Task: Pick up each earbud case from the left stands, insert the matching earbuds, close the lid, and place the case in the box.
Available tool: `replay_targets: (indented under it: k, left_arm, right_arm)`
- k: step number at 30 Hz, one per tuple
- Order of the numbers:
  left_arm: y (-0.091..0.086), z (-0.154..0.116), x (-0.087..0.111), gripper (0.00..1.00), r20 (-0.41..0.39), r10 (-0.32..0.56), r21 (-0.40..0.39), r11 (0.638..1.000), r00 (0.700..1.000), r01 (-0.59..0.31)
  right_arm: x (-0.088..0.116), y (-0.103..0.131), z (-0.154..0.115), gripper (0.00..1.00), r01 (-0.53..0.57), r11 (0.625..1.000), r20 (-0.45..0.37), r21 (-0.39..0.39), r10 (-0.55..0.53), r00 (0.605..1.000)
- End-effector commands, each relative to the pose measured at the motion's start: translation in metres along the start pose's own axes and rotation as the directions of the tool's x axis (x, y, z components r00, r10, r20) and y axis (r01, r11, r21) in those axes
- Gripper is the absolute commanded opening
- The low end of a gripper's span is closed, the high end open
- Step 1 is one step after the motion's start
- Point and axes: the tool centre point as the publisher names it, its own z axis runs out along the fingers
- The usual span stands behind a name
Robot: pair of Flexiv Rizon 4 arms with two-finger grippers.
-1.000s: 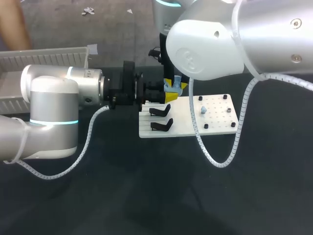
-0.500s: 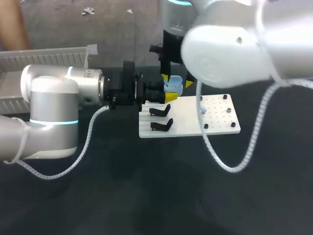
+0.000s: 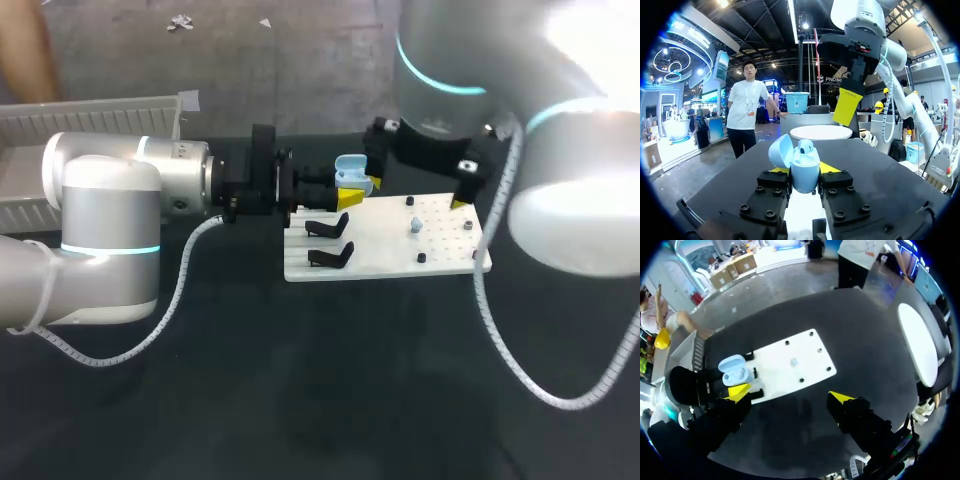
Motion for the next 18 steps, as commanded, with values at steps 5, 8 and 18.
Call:
replay_targets:
  k: [5,8,18]
  left_arm:
    - [-0.002,0.0,0.001,0.0,0.005,0.004,-0.007,1.0,1.0,-0.004]
    - [-0.002,0.0,0.001,0.0,0.005,0.004,-0.007,1.0,1.0,-0.004]
    - [-0.002,0.0,0.001,0.0,0.005,0.004,-0.007,1.0,1.0,-0.004]
  right_arm:
    - [0.009,-0.015,0.022,1.0,0.027,1.0,0.061,0.0,-0.027,0.998]
    - [0.009,-0.015,0.022,1.0,0.027,1.0,0.061,0.0,-0.027,0.998]
    - [0.009,-0.015,0.022,1.0,0.027,1.0,0.061,0.0,-0.027,0.998]
